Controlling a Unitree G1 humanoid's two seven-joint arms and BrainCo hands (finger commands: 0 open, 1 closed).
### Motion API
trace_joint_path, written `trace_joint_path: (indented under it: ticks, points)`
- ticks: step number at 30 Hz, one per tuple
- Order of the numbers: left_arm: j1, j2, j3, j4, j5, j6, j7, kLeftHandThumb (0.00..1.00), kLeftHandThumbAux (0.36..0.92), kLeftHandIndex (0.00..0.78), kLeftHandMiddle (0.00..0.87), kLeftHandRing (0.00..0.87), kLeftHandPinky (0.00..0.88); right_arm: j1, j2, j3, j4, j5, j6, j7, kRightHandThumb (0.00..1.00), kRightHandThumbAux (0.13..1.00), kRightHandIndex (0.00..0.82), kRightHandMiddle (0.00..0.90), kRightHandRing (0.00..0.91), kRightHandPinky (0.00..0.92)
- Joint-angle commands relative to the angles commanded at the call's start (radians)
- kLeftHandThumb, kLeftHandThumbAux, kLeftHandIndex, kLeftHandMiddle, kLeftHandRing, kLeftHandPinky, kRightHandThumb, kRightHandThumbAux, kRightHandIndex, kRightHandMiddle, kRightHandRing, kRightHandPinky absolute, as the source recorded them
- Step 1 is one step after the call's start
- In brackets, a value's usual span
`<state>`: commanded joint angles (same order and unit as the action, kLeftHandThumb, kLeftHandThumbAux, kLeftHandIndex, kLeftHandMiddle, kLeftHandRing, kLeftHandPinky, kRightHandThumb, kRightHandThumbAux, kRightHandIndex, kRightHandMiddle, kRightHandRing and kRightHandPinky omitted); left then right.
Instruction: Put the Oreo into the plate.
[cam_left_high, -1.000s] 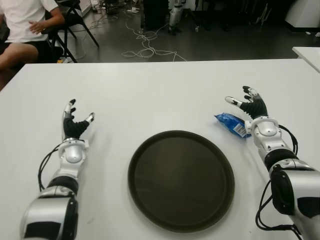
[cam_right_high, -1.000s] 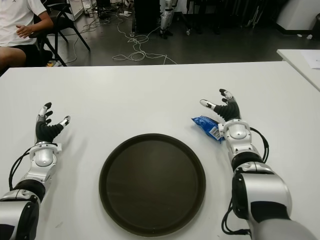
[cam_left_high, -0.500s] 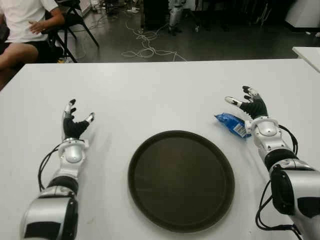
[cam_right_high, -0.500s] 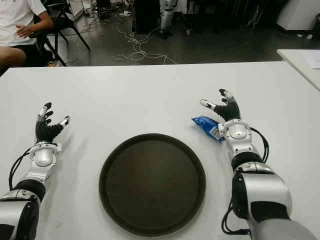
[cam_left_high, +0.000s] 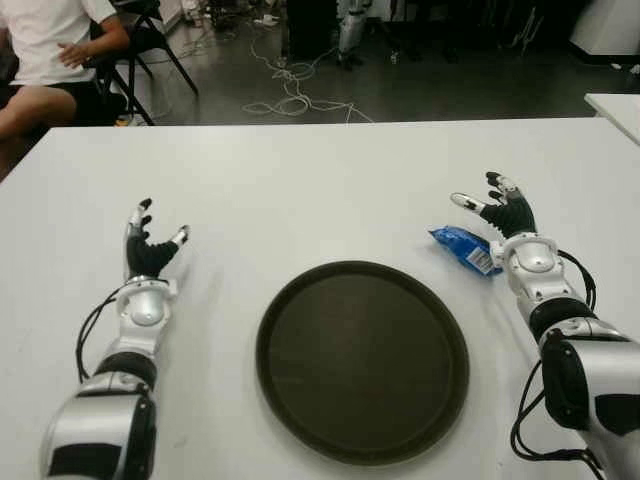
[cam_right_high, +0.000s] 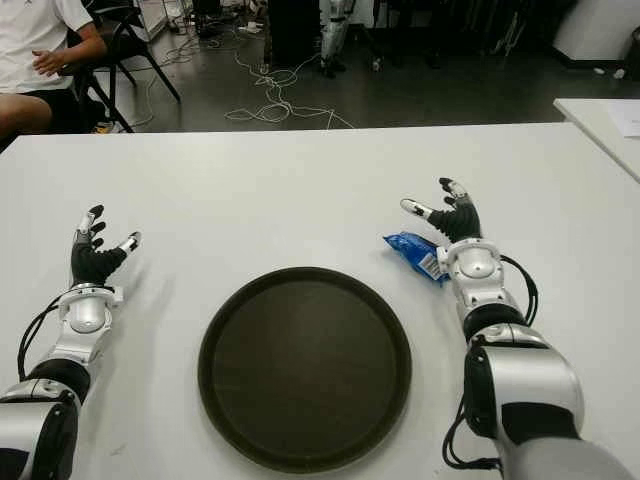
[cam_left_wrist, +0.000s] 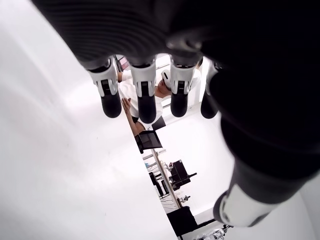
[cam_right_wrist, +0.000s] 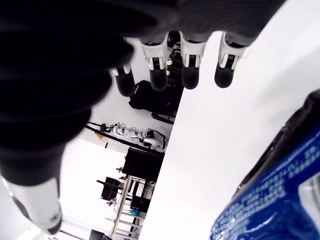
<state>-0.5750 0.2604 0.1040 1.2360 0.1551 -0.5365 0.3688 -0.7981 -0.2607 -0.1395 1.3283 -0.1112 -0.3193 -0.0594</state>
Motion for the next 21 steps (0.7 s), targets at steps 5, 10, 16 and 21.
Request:
trace_joint_path:
  ticks: [5,10,16,21]
  points:
    - [0.001,0.001,-0.006,0.0,0.008,-0.008,0.011,0.0,0.775,0.062,0.093,0.078,0.063,-0.001,-0.001,0.006,0.0,-0.006,0.002,-0.007,0.0,0.661,0.118,0.093,0.054,0.023]
    - [0.001,0.003,-0.01,0.001,0.013,-0.013,0.015,0.0,0.785,0.07,0.101,0.088,0.079,-0.001,-0.002,0.011,0.001,-0.009,0.003,-0.01,0.0,0.655,0.129,0.096,0.055,0.023]
    - [0.001,0.003,-0.01,0.001,0.013,-0.007,0.013,0.0,0.778,0.061,0.089,0.076,0.062,-0.002,0.0,0.008,0.001,-0.003,0.007,-0.01,0.0,0.662,0.126,0.094,0.052,0.016]
    - [0.0,0.001,-0.007,-0.001,0.011,-0.005,0.015,0.0,0.778,0.064,0.093,0.077,0.061,-0.001,-0.001,0.008,0.001,-0.002,0.008,-0.009,0.0,0.667,0.124,0.094,0.05,0.017]
